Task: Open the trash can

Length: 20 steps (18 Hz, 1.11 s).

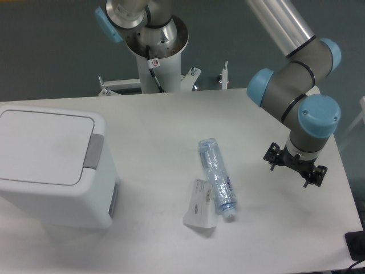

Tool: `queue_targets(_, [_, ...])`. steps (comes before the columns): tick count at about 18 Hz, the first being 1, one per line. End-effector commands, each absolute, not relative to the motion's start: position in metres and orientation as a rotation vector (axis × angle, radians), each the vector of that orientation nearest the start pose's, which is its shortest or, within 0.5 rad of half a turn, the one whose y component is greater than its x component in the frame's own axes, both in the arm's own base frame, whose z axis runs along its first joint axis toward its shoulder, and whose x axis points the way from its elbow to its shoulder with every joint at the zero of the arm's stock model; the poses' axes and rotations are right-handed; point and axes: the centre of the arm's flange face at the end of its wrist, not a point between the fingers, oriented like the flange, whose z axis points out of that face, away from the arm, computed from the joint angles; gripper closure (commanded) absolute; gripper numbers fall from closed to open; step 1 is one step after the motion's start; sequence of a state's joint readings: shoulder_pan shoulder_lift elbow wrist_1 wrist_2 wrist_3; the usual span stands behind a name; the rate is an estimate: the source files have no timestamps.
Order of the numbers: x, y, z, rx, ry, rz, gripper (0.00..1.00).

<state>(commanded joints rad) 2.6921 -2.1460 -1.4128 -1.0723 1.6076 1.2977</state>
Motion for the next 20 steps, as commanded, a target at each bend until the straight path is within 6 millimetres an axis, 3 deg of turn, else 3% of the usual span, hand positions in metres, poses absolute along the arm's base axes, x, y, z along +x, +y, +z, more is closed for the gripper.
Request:
queue_targets(7, [-0.569, 0.422, 0.271, -3.129, 0.267, 0.144, 0.0])
queue_targets(10, [-0.566, 0.423, 0.276, -3.109, 0.148, 0.136, 0.0])
queue_targets(14, [-0.556, 0.428, 0.302, -3.041, -0.06, 0.139, 0.0])
queue_targets(20, [-0.521, 0.463, 0.338, -2.945, -0.301, 0.148, 0.0])
